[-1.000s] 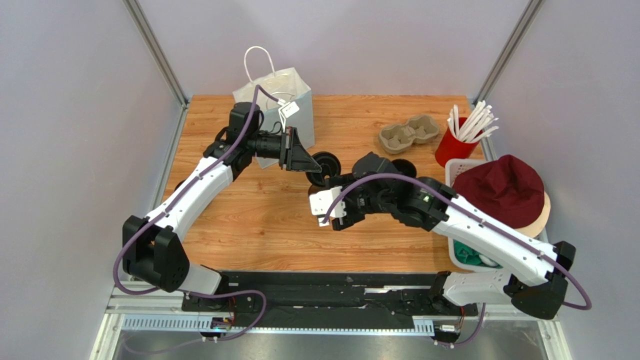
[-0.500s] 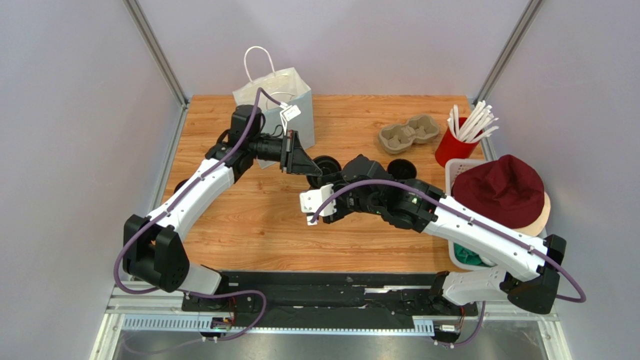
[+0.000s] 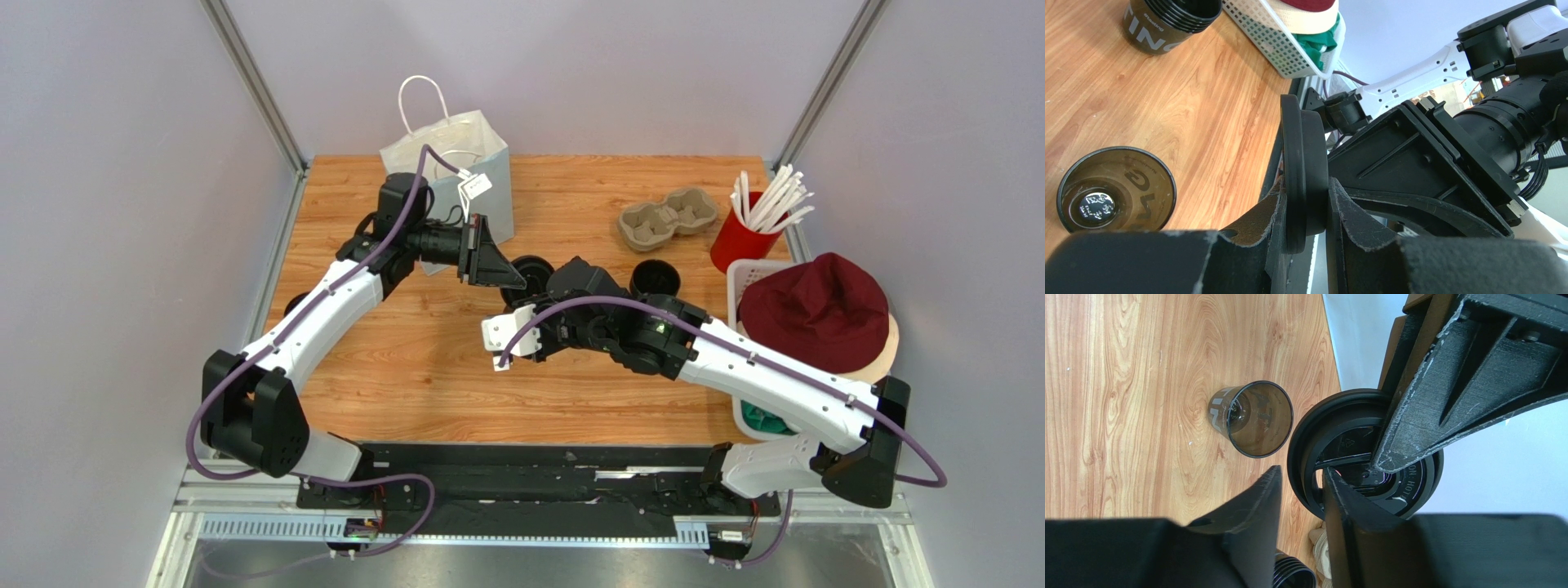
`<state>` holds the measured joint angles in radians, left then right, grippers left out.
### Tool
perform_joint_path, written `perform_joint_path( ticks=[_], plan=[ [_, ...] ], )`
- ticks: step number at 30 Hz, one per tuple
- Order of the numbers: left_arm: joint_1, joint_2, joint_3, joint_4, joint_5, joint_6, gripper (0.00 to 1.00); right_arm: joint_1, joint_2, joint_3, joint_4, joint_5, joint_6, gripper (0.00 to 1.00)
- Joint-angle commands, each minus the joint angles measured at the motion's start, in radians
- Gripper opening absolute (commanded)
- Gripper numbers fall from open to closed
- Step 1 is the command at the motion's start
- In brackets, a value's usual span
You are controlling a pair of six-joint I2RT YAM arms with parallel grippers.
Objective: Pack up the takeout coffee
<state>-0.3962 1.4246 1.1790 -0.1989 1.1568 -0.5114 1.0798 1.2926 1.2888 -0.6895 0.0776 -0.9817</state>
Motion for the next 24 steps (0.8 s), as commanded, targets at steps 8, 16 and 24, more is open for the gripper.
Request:
perform_joint_path(
  ticks=[8,16,24],
  plan=[
    [-0.007,-0.027,0.002,0.036,0.047,-0.007,0.04,0.006,0.008,0.001,0.022,0.017,-0.018,0.06],
    [-0.004,-0.064,0.021,0.03,0.057,0.011,0.51,0.006,0.004,0.02,-0.015,-0.007,-0.002,0.0],
    [0.114,-0.134,0.128,-0.051,0.015,0.062,0.91,0.006,-0.015,0.081,-0.113,-0.131,0.07,0.0]
  ],
)
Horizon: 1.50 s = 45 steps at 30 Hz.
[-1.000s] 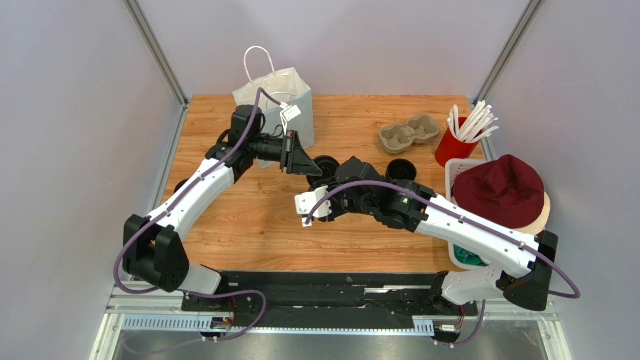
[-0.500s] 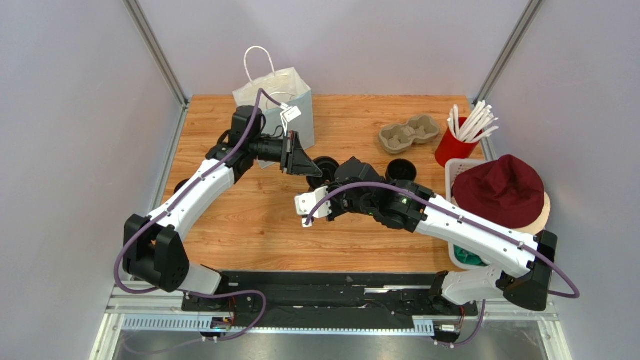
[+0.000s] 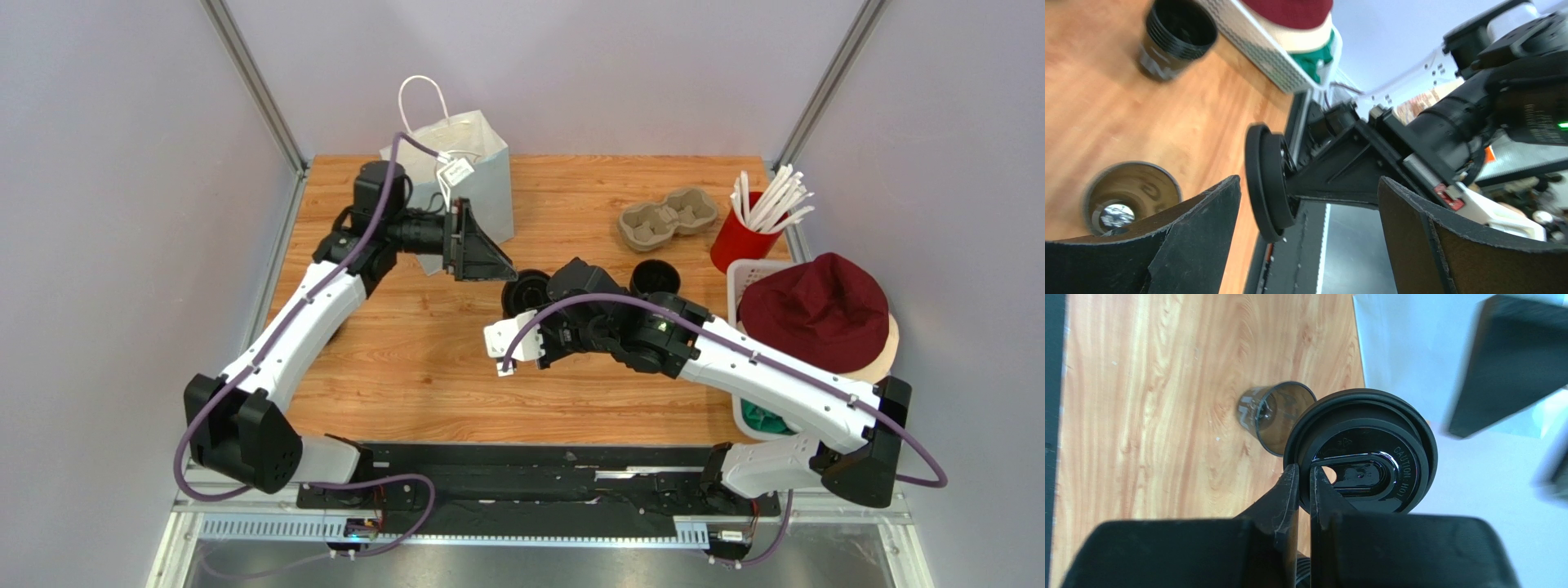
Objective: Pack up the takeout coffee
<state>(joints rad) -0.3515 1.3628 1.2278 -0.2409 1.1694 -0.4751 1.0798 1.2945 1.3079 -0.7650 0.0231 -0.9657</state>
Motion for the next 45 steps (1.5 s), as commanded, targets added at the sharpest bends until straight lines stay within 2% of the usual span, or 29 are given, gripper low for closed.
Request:
perform_joint_path(
  ticks=[1,4,5,6,8,9,10,13,17,21,30,36,45],
  plan=[
    [0.106,-0.089,0.085,-0.018,0.003,0.029,0.92,0.006,-0.014,0.063,-0.039,-0.09,0.058,0.0],
    [0.182,-0.106,0.14,-0.151,-0.002,0.117,0.93,0.003,0.008,0.065,-0.04,-0.094,0.071,0.0],
    [0.201,-0.11,0.195,-0.219,-0.025,0.226,0.93,-0.003,0.018,0.07,-0.039,-0.097,0.076,0.0],
    [0.236,-0.11,0.223,-0.361,-0.052,0.283,0.94,-0.015,0.032,0.076,-0.042,-0.113,0.088,0.0],
    [0.272,-0.114,0.286,-0.487,-0.141,0.443,0.94,-0.044,0.084,0.119,-0.077,-0.14,0.104,0.0],
    [0.298,-0.123,0.295,-0.583,-0.184,0.473,0.94,-0.052,0.106,0.141,-0.098,-0.176,0.12,0.0],
    [0.312,-0.154,0.295,-0.612,-0.22,0.527,0.94,-0.063,0.158,0.201,-0.149,-0.195,0.13,0.0],
    [0.347,-0.285,0.201,-0.592,-0.344,0.587,0.96,-0.101,0.274,0.324,-0.245,-0.258,0.165,0.0],
    [0.381,-0.461,0.032,-0.528,-0.508,0.602,0.99,-0.13,0.402,0.437,-0.313,-0.253,0.208,0.0],
    [0.419,-0.574,-0.03,-0.511,-0.562,0.606,0.99,-0.156,0.466,0.467,-0.335,-0.29,0.251,0.01],
    [0.542,-0.597,-0.094,-0.463,-0.511,0.564,0.99,-0.167,0.511,0.406,-0.296,-0.239,0.314,0.0],
    [0.56,-0.614,-0.126,-0.429,-0.476,0.556,0.99,-0.193,0.532,0.384,-0.272,-0.284,0.337,0.0],
    [0.571,-0.617,-0.14,-0.416,-0.461,0.547,0.99,-0.221,0.539,0.346,-0.205,-0.273,0.367,0.0]
  ],
)
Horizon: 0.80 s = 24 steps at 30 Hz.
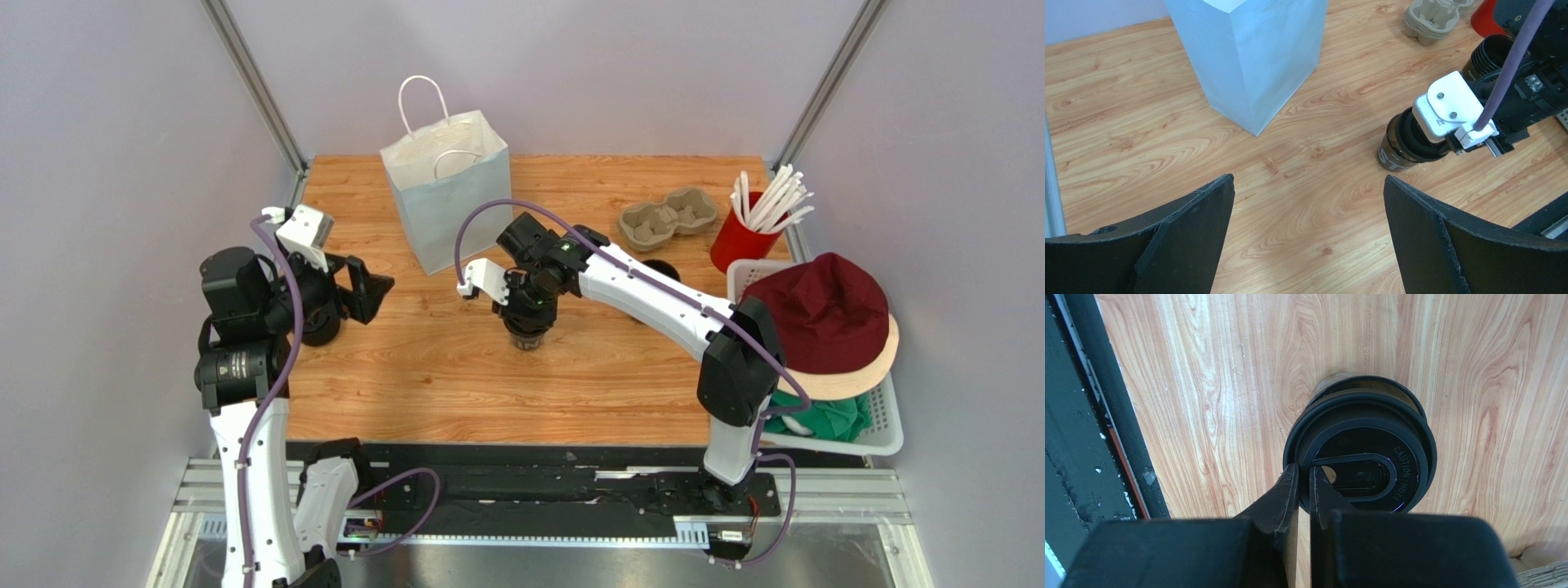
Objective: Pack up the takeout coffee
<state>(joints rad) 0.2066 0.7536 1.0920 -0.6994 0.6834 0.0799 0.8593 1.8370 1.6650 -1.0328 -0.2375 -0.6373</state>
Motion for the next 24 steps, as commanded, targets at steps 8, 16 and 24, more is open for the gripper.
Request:
perform_joint_path(
  ticks=[8,16,24],
  plan=[
    [0.019,-0.008,-0.011,0.047,0.031,-0.008,0.99,-0.003,0.027,-0.002,0.073,-0.003,0.045,0.0],
    [0.02,-0.011,-0.014,0.049,0.034,-0.008,0.99,-0.011,0.03,-0.004,0.074,-0.025,0.044,0.0],
    [0.025,-0.011,-0.015,0.051,0.038,-0.009,0.99,-0.014,0.042,-0.005,0.066,-0.042,0.042,0.0]
  ],
)
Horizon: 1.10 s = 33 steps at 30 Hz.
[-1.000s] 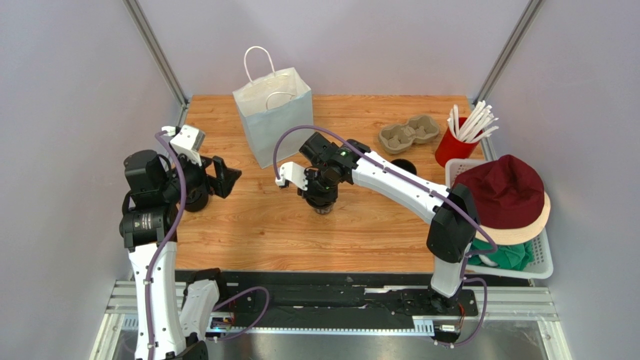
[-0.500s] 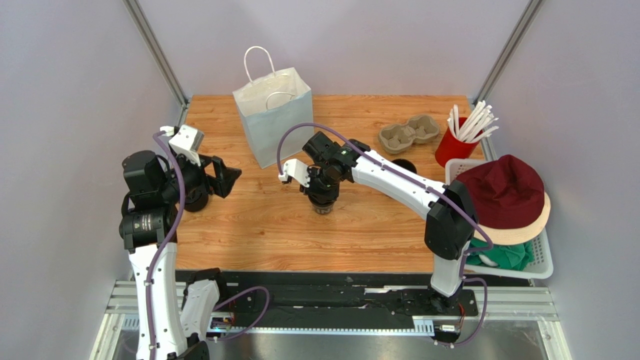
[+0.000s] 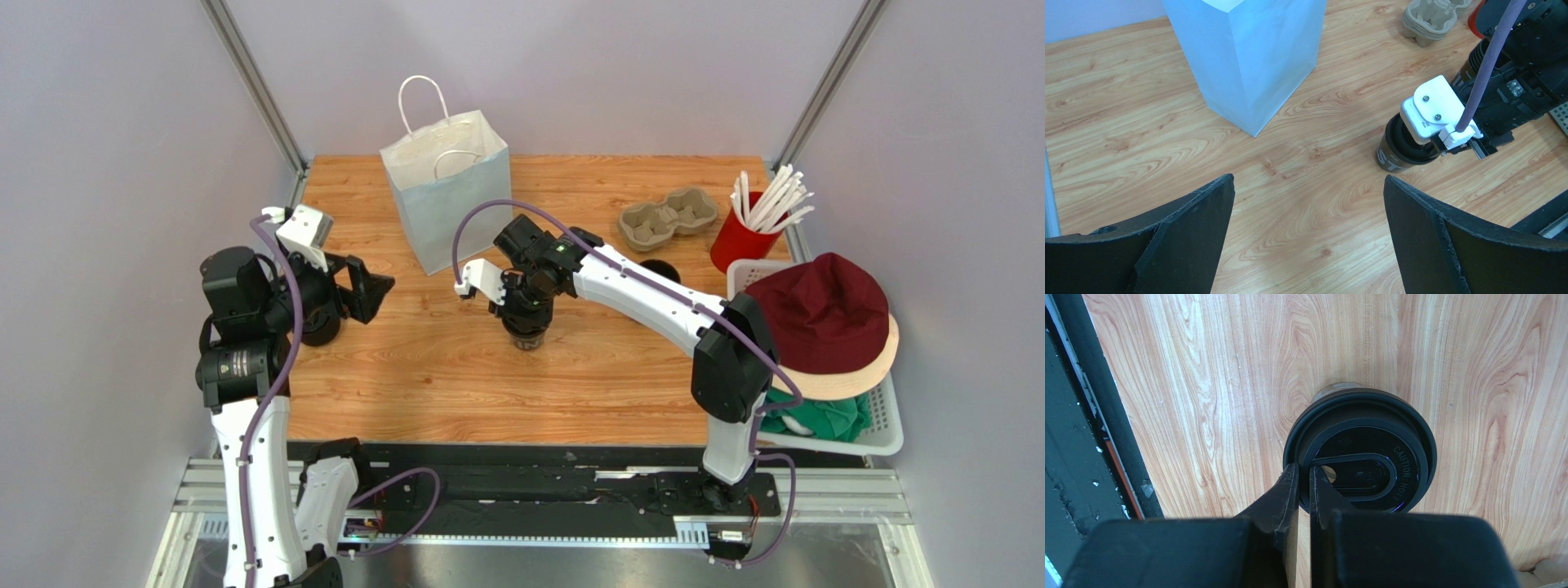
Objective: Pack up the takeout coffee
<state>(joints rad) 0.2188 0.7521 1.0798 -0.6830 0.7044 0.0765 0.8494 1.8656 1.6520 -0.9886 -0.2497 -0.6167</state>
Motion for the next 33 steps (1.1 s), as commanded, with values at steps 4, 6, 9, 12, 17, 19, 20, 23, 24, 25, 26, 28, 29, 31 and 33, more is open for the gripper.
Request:
perform_joint_path(
  ticks=[4,6,9,12,17,19,20,23,24,25,26,28,29,31,33],
  plan=[
    [0.013,-0.008,-0.004,0.036,0.018,-0.007,0.99,-0.004,0.009,0.012,0.016,-0.034,0.023,0.0],
    [0.013,-0.007,-0.003,0.036,0.02,-0.007,0.99,-0.004,0.004,0.011,0.016,-0.036,0.023,0.0],
    [0.013,-0.008,-0.003,0.034,0.023,-0.007,0.99,-0.004,0.007,0.008,0.015,-0.03,0.021,0.0],
    [0.014,-0.01,-0.003,0.034,0.024,-0.009,0.99,-0.009,0.02,0.009,0.015,-0.025,0.023,0.01],
    [0.016,-0.008,-0.004,0.034,0.026,-0.007,0.99,-0.012,0.017,0.012,0.015,-0.028,0.025,0.11],
    [0.017,-0.007,-0.004,0.034,0.026,-0.009,0.99,-0.013,0.004,0.014,0.018,-0.028,0.025,0.2],
    [0.014,-0.005,-0.004,0.034,0.026,-0.009,0.99,-0.012,0.0,0.014,0.018,-0.031,0.023,0.22],
    [0.016,-0.005,-0.006,0.036,0.03,-0.009,0.99,-0.013,-0.019,0.017,0.018,-0.034,0.023,0.28],
    [0.017,-0.007,-0.007,0.036,0.03,-0.009,0.99,-0.013,-0.023,0.017,0.018,-0.037,0.023,0.31],
    [0.017,-0.007,-0.008,0.034,0.03,-0.007,0.99,-0.012,-0.032,0.019,0.016,-0.039,0.023,0.34],
    [0.017,-0.005,-0.008,0.034,0.032,-0.009,0.99,-0.012,-0.037,0.02,0.018,-0.045,0.021,0.37],
    [0.016,-0.007,-0.008,0.036,0.033,-0.009,0.99,-0.013,-0.046,0.022,0.019,-0.045,0.023,0.4],
    [0.016,-0.007,-0.009,0.037,0.035,-0.009,0.99,-0.013,-0.048,0.023,0.019,-0.045,0.023,0.4],
    [0.016,-0.007,-0.011,0.036,0.04,-0.009,0.99,-0.013,-0.055,0.026,0.021,-0.045,0.023,0.44],
    [0.016,-0.007,-0.012,0.037,0.046,-0.007,0.99,-0.012,-0.065,0.029,0.019,-0.049,0.023,0.46]
  ],
)
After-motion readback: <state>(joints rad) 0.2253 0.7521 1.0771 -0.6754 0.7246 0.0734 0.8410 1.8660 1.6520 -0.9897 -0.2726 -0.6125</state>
